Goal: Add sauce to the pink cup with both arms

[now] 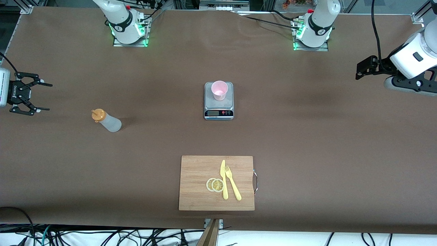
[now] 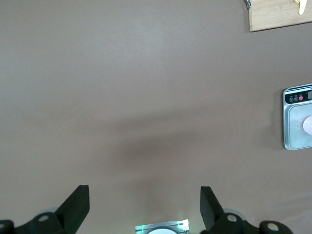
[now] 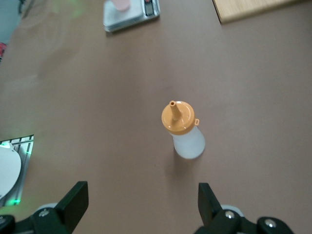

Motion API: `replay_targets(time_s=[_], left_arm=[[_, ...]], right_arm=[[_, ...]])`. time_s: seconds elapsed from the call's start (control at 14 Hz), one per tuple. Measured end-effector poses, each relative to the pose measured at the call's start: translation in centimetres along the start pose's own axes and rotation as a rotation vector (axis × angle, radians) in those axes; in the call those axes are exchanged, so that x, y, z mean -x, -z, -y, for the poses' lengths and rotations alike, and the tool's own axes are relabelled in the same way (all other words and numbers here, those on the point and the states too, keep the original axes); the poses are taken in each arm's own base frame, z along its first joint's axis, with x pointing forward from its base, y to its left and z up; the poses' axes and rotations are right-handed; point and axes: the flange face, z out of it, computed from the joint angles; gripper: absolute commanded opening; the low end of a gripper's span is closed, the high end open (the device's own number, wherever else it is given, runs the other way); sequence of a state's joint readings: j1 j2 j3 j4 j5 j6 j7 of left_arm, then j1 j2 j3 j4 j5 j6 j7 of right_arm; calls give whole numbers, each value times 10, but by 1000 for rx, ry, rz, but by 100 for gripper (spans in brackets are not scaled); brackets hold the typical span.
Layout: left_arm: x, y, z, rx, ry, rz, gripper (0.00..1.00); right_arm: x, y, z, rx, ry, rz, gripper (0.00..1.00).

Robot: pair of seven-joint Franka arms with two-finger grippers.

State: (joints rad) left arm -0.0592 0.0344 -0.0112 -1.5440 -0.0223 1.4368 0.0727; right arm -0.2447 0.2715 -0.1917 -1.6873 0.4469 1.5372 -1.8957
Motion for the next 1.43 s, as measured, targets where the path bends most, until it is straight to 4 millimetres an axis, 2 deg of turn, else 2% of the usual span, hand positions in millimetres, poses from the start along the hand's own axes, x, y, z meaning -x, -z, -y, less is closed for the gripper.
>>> replay_targets(time_s=[0.43, 0.93, 1.21, 1.43], left_arm=[[0, 0, 1, 0, 1, 0, 100], [1, 0, 6, 1, 10, 0, 100], [1, 0, 6, 1, 11, 1, 100], [1, 0, 6, 2, 11, 1, 100]], right_arm=[[-60, 27, 12, 107, -286, 152, 100], [-141, 60, 41, 372, -717, 318, 100], [-163, 72, 52, 499, -970, 305, 100], [-180, 76, 60, 546, -1088, 265, 100]])
